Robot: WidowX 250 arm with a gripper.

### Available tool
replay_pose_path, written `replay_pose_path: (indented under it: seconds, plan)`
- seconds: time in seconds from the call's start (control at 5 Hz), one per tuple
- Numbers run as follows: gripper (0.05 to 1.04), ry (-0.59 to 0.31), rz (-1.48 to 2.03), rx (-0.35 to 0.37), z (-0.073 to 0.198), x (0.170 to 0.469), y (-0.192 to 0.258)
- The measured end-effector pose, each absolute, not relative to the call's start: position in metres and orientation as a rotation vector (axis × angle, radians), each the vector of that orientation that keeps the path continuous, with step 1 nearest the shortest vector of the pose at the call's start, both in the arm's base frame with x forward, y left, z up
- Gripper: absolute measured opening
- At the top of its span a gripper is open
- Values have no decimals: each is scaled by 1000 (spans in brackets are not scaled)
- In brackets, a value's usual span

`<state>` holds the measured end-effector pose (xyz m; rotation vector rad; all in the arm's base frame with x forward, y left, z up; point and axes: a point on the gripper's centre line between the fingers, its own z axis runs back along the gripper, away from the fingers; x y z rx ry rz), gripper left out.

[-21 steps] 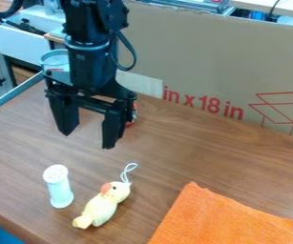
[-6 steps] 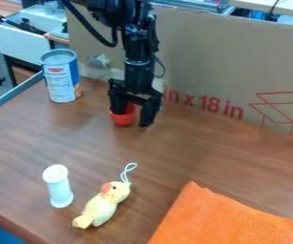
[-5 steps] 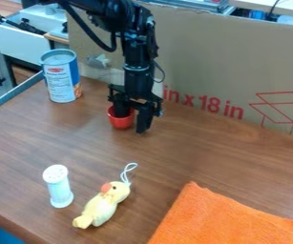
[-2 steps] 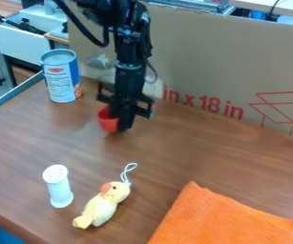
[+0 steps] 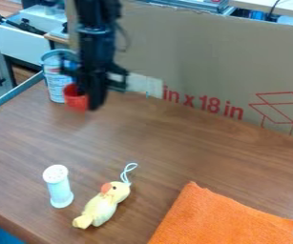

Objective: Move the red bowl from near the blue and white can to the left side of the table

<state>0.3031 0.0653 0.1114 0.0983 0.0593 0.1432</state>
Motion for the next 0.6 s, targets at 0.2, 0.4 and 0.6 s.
replay_pose_path:
  seconds: [0.2, 0.4, 0.6]
  plan:
    - [118, 133, 293, 139, 93, 269, 111]
    - [118, 153, 375, 165, 78, 252, 143]
    - [119, 198, 449, 198, 57, 234, 169]
